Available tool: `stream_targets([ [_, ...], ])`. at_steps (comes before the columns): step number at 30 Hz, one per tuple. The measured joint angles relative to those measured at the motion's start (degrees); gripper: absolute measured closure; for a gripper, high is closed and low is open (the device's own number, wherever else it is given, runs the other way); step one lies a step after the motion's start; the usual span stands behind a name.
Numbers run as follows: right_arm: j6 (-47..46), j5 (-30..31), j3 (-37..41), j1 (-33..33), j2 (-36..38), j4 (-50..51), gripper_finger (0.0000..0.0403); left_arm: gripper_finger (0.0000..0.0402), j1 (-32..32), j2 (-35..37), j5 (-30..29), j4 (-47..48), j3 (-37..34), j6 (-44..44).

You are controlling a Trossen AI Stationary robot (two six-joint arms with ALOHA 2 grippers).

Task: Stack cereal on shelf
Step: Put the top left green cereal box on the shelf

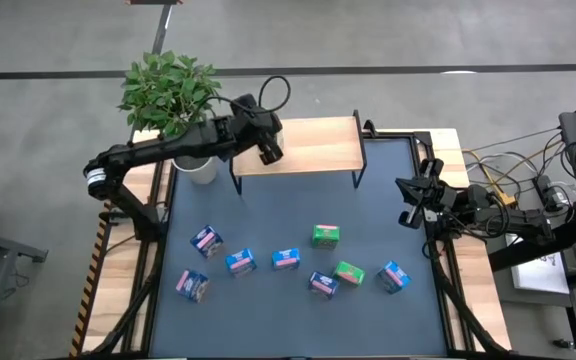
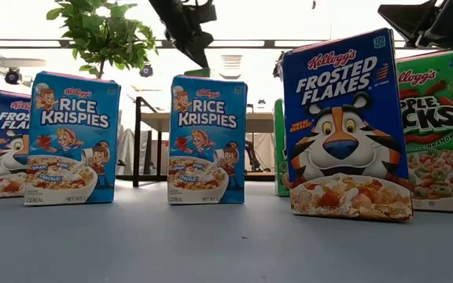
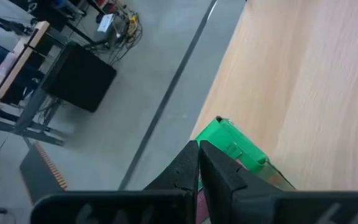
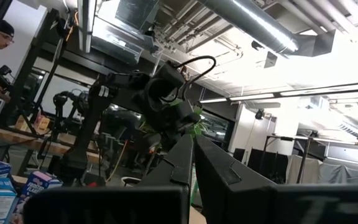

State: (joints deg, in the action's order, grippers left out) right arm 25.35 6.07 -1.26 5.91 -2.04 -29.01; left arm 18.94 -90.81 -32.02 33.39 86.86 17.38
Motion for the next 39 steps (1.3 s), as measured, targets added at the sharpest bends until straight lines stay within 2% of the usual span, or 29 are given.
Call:
stream_targets([
  [3,0.1,0.0,0.0,0.0,0.0,0.0,0.0394,0.0401,0.0,-0.1,-0.6,0.0,-0.2,-1.3],
  [8,0.1,0.0,0.0,0.0,0.0,0.0,0.0394,0.0401,0.0,-0.6,-7.5,1.4,-0.2,-3.1],
  [16,0.1,0.0,0.0,0.0,0.0,0.0,0.0394,0.0401,0.0,-0.8,-13.9,3.3,-0.2,-7.4],
  [25,0.2,0.0,0.0,0.0,0.0,0.0,0.0394,0.0401,-1.0,-0.8,-13.9,3.1,0.8,-7.3],
  [29,0.2,0.0,0.0,0.0,0.0,0.0,0.0394,0.0401,-2.6,-0.3,-13.8,3.3,2.4,-4.6],
  [31,0.2,0.0,0.0,0.0,0.0,0.0,0.0394,0.0401,-3.9,0.0,-12.8,3.9,2.9,-2.7],
  [34,0.2,0.0,0.0,0.0,0.0,0.0,0.0394,0.0401,-6.6,0.4,-7.6,6.4,3.1,-0.8],
  [39,-0.1,0.0,0.0,0.0,0.0,0.0,0.0394,0.0401,-9.8,0.8,7.2,19.3,2.6,1.9],
])
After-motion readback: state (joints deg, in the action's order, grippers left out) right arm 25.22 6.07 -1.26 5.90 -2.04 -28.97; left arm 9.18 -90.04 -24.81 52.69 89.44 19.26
